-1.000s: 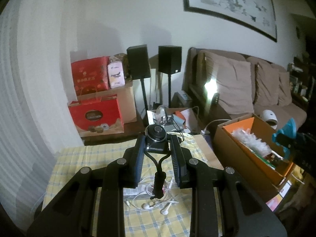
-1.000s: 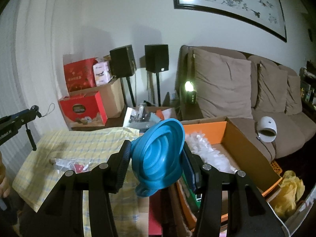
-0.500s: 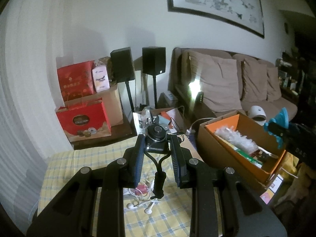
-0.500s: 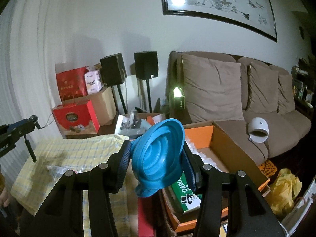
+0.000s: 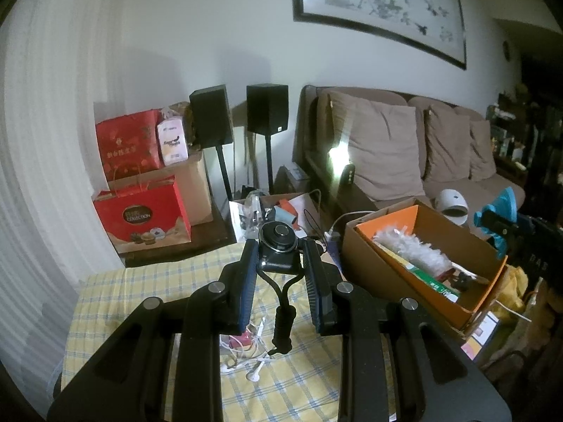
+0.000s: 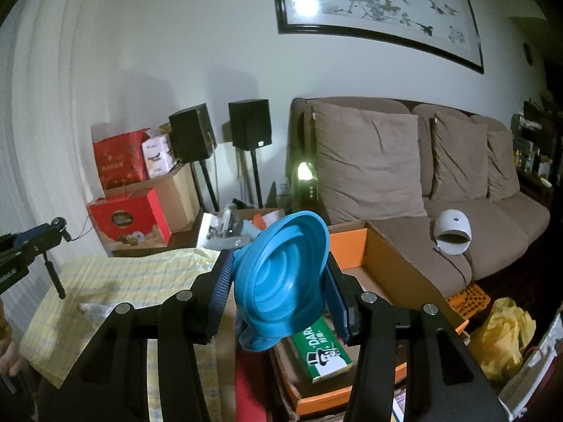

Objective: Organize objects
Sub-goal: 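Carry the black case and blue funnel in both grippers toward the orange box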

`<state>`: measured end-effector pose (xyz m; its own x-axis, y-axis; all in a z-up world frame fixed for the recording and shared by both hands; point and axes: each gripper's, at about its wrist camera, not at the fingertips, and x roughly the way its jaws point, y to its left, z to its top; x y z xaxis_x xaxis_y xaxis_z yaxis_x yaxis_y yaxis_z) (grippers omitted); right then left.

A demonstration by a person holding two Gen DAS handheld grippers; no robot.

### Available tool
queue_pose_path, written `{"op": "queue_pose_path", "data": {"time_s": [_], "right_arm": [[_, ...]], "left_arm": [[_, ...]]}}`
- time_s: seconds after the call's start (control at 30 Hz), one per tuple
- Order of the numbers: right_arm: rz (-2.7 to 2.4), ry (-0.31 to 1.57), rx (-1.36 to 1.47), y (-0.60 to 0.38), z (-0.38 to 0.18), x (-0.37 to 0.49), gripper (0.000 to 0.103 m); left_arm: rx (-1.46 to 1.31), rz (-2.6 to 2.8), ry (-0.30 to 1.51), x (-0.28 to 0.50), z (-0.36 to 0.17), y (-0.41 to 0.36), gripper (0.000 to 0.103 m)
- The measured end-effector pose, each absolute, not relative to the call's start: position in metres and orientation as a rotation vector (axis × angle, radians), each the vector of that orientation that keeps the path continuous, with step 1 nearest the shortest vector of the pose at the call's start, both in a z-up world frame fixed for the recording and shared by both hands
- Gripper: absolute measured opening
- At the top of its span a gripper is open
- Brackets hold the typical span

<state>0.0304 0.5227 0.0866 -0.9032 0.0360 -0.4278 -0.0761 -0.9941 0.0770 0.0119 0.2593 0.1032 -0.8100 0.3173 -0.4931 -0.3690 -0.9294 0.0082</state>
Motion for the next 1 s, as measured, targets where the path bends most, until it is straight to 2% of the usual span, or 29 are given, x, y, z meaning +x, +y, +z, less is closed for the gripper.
{"op": "queue_pose_path", "data": {"time_s": [1.0], "right_arm": [[2.947,0.194,-0.628,0.552,0.094,0.042,0.050]], "left_arm": [[-0.659,2.605,0.093,0.011,0.121,0.290,0.024]]}}
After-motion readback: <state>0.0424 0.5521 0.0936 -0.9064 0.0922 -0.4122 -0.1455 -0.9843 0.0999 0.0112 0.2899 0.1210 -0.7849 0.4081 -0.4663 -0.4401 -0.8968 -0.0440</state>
